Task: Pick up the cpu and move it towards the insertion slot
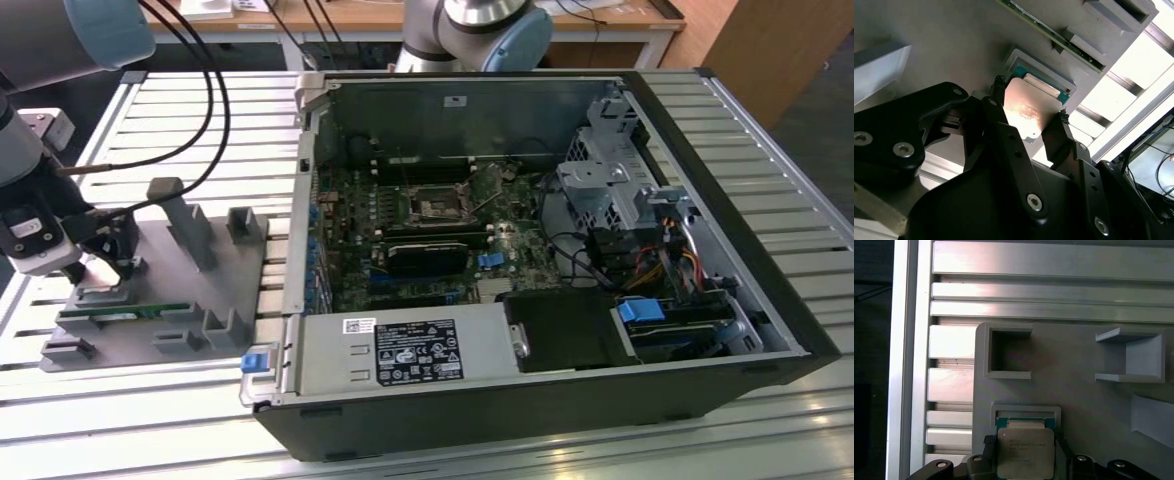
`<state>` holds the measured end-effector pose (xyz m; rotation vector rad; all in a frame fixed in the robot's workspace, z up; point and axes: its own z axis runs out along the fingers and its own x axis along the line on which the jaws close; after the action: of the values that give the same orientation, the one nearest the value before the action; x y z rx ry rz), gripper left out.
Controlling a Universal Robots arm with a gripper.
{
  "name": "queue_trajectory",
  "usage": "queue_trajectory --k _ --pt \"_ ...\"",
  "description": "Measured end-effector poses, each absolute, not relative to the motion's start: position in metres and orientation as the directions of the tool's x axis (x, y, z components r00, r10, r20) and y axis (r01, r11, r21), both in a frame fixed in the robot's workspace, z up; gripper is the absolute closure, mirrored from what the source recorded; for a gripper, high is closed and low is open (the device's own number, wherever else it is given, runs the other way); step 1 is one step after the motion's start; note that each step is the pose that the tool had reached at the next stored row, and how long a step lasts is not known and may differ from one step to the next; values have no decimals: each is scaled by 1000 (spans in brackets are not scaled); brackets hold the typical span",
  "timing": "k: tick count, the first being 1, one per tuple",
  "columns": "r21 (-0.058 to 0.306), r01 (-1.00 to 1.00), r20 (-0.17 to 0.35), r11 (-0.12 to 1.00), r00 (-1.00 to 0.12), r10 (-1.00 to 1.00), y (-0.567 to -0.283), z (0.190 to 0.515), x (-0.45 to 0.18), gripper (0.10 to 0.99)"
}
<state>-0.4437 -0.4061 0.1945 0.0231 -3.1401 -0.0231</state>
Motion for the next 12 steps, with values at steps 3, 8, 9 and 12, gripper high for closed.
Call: queue_trajectory --k 3,8,9,12 --pt "15 -15 1 1000 -1000 -15 -406 195 -444 541" --pt "15 -15 1 1000 -1000 -15 -406 200 -444 541" --pt "15 -15 1 1000 -1000 -15 -406 200 -444 541" --pt "15 -15 1 1000 -1000 -15 -406 203 -444 541"
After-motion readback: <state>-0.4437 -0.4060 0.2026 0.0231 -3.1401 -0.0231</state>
